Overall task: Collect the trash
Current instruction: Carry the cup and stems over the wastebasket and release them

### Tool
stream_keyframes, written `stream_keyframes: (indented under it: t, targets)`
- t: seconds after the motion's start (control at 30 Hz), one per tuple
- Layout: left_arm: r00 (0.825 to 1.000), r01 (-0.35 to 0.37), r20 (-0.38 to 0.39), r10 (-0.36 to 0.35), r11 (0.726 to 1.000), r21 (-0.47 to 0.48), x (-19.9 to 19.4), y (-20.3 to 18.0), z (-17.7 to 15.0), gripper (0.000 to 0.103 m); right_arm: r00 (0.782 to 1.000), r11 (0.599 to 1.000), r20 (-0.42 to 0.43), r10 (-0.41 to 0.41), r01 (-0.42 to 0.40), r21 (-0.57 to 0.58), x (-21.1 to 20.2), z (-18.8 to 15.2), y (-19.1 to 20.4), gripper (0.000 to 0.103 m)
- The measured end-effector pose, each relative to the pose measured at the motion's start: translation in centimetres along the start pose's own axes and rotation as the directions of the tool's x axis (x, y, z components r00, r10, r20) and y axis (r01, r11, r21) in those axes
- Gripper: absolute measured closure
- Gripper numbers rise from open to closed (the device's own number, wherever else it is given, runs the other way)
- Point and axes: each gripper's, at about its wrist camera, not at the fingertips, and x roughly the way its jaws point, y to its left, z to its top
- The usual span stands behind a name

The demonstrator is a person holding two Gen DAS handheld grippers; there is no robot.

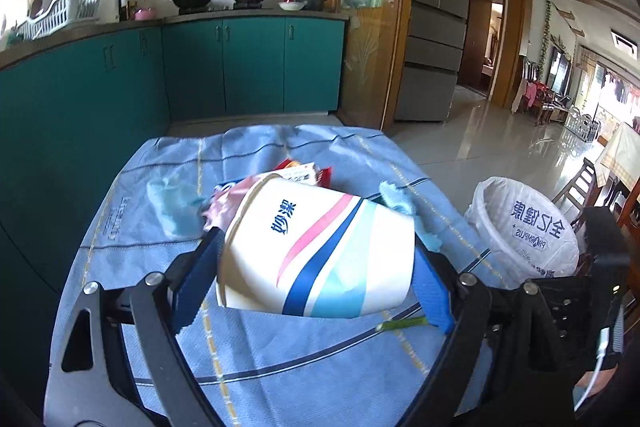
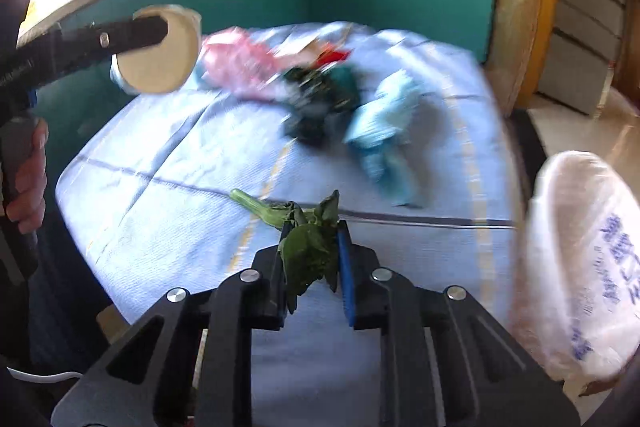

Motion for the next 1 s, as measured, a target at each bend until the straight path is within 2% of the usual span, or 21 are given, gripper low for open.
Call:
stream_keyframes:
  t: [0.1,0.2,0.3,0.4,0.47,0.53,0.6,0.7,0.83,1.0]
  targets:
    - [0.999,0.028,0.021,-0.029,0.999,0.022,0.3,-2.8,1.0,0.016,0.995,0.996,0.067,-0.076,0.073,0.045,-3.5,-0.3,-2.6,0.081]
    - [0.997,0.072,0.038,-0.073,0.997,0.031,0.8,-5.9,1.8,0.016,0.976,0.981,0.116,-0.186,0.177,0.085,-6.7,-0.9,-5.6,0.081]
    - [0.989,0.139,0.046,-0.141,0.989,0.049,1.8,-9.9,2.5,0.016,0.936,0.943,0.156,-0.315,0.291,0.161,-10.1,-1.9,-9.2,0.081]
    - [0.971,0.237,0.013,-0.238,0.969,0.067,3.9,-14.3,2.7,0.016,0.870,0.873,0.164,-0.464,0.419,0.248,-12.6,-3.6,-12.7,0.081]
    - [0.943,0.331,-0.063,-0.327,0.941,0.066,6.5,-17.7,2.7,0.016,0.842,0.840,0.162,-0.515,0.458,0.291,-13.2,-4.6,-14.1,0.081]
    - [0.923,0.376,-0.107,-0.369,0.925,0.056,8.6,-20.2,2.6,0.016,0.816,0.810,0.154,-0.557,0.493,0.318,-13.4,-5.5,-15.3,0.081]
    - [0.909,0.406,-0.133,-0.395,0.912,0.063,11.0,-23.2,2.4,0.016,0.805,0.796,0.146,-0.575,0.508,0.330,-13.4,-6.3,-16.0,0.081]
    - [0.907,0.409,-0.144,-0.395,0.908,0.090,13.6,-26.7,1.9,0.016,0.784,0.767,0.129,-0.607,0.535,0.355,-12.5,-7.6,-17.2,0.082]
    - [0.906,0.405,-0.184,-0.380,0.907,0.118,16.4,-29.7,0.7,0.016,0.783,0.747,0.097,-0.615,0.539,0.389,-11.0,-8.3,-19.0,0.081]
    - [0.901,0.412,-0.205,-0.382,0.901,0.137,18.4,-30.8,0.3,0.015,0.774,0.739,0.081,-0.628,0.561,0.372,-9.5,-7.7,-20.3,0.082]
